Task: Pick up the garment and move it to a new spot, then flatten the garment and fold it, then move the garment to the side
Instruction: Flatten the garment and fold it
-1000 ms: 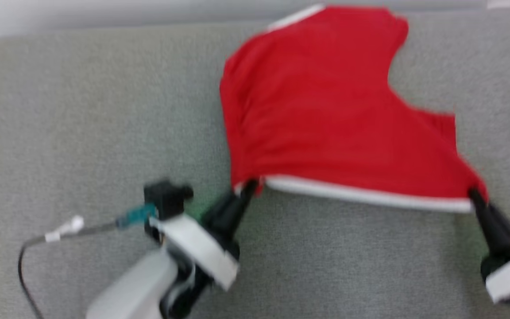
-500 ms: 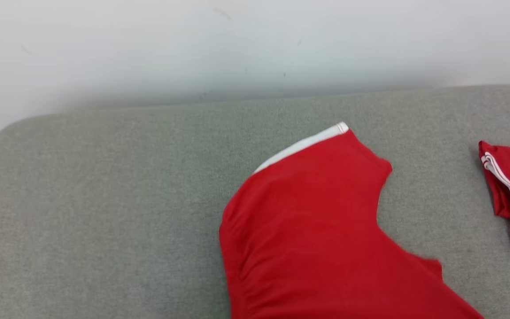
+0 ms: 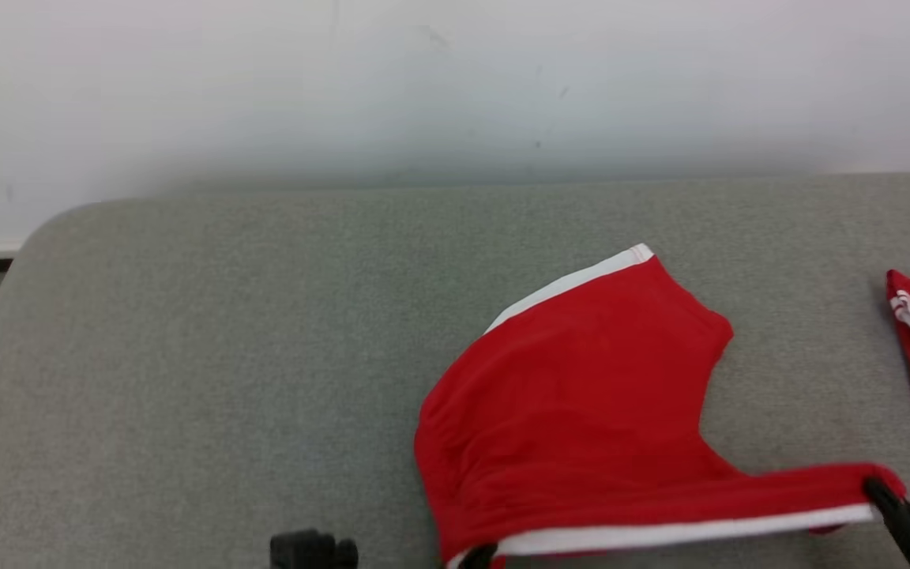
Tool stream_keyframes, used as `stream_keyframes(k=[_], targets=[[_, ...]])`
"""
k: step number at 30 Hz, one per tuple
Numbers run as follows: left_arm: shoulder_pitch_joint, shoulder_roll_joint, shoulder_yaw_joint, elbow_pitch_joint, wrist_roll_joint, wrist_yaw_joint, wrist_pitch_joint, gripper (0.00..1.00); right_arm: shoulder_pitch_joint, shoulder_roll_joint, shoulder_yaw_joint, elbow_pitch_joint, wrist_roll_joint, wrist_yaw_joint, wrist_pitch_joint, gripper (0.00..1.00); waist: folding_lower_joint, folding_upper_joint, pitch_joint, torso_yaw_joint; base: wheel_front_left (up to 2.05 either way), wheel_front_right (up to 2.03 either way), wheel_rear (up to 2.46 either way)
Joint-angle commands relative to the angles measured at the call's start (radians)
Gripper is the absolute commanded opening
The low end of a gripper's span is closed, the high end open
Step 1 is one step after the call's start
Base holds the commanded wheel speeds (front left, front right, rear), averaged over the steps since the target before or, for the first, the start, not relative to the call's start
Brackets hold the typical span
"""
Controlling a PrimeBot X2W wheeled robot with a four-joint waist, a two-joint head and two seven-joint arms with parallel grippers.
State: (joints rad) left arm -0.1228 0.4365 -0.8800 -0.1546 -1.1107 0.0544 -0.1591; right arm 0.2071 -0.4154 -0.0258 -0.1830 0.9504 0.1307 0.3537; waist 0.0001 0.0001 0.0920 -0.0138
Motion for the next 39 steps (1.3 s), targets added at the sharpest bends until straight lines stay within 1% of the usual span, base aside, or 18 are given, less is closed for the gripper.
stream_keyframes(k=[1,7,10,14,17,18,20,26,29,31,32,33,34,35,36,39], targets=[[-0.027,-0.003,0.017,-0.008,-0.022,0.009,0.011,0.0,-0.05,0.001,0.002,0.013,-0.012,0.0,0.021,0.0,-0.0001,-0.0001,0.033,0.03,0.0,0.0,0.0],[-0.125,-0.049,0.08,-0.042,-0.107,0.012,0.062,0.0,-0.272,-0.024,0.009,0.073,-0.063,0.0,0.112,0.0,-0.0001,-0.0001,0.12,0.1,0.0,0.0,0.0],[-0.187,-0.08,0.093,-0.04,-0.144,0.012,0.102,0.0,-0.393,-0.045,0.014,0.112,-0.095,0.0,0.152,0.0,-0.0001,-0.0001,0.169,0.137,0.0,0.0,0.0],[-0.259,-0.122,0.113,0.011,-0.173,0.023,0.132,0.0,-0.536,-0.053,0.044,0.178,-0.138,0.0,0.196,0.0,-0.0001,-0.0001,0.215,0.175,0.0,0.0,0.0],[-0.304,-0.153,0.113,0.054,-0.181,0.022,0.149,0.0,-0.623,-0.062,0.07,0.231,-0.16,0.0,0.229,0.0,-0.0001,-0.0001,0.241,0.196,0.0,0.0,0.0],[-0.304,-0.153,0.113,0.054,-0.181,0.022,0.149,0.0,-0.623,-0.062,0.07,0.231,-0.16,0.0,0.229,0.0,-0.0001,-0.0001,0.241,0.196,0.0,0.0,0.0],[-0.329,-0.168,0.111,0.084,-0.184,0.016,0.156,0.0,-0.67,-0.062,0.094,0.261,-0.17,0.0,0.239,0.0,-0.0001,-0.0001,0.254,0.208,0.0,0.0,0.0],[-0.387,-0.224,0.119,0.17,-0.195,0.018,0.155,0.0,-0.766,-0.074,0.138,0.34,-0.193,0.0,0.225,0.0,-0.0001,-0.0001,0.286,0.233,0.0,0.0,0.0],[-0.409,-0.239,0.111,0.2,-0.194,0.004,0.168,0.0,-0.797,-0.077,0.156,0.368,-0.196,0.0,0.212,0.0,-0.0001,-0.0001,0.301,0.24,0.0,0.0,0.0],[-0.417,-0.242,0.11,0.219,-0.184,0.005,0.164,0.0,-0.813,-0.078,0.164,0.381,-0.198,0.0,0.202,0.0,-0.0001,-0.0001,0.307,0.242,0.0,0.0,0.0],[-0.422,-0.245,0.11,0.227,-0.178,0.004,0.16,0.12,-0.822,-0.081,0.173,0.38,-0.197,0.0,0.19,0.14,-0.0001,-0.0001,0.31,0.243,0.0,0.0,0.0],[-0.423,-0.247,0.108,0.234,-0.175,0.003,0.16,0.23,-0.828,-0.083,0.174,0.384,-0.195,0.0,0.181,0.38,-0.0001,-0.0001,0.312,0.243,0.0,0.0,0.0],[-0.422,-0.247,0.106,0.239,-0.171,0.005,0.159,0.34,-0.83,-0.085,0.178,0.391,-0.193,0.0,0.173,0.72,-0.0001,-0.0001,0.314,0.243,0.0,0.0,0.0],[-0.421,-0.246,0.106,0.244,-0.169,0.006,0.156,0.49,-0.834,-0.084,0.184,0.396,-0.186,0.0,0.169,1.0,-0.0001,-0.0001,0.314,0.243,0.0,0.0,0.0],[-0.417,-0.246,0.105,0.248,-0.167,0.009,0.153,1.0,-0.84,-0.086,0.191,0.398,-0.181,0.0,0.158,1.0,-0.0001,-0.0001,0.314,0.242,0.0,0.0,0.0],[-0.403,-0.236,0.102,0.261,-0.151,0.024,0.141,1.0,-0.846,-0.089,0.192,0.415,-0.17,0.0,0.121,1.0,-0.0001,-0.0001,0.31,0.239,0.0,0.0,0.0]])
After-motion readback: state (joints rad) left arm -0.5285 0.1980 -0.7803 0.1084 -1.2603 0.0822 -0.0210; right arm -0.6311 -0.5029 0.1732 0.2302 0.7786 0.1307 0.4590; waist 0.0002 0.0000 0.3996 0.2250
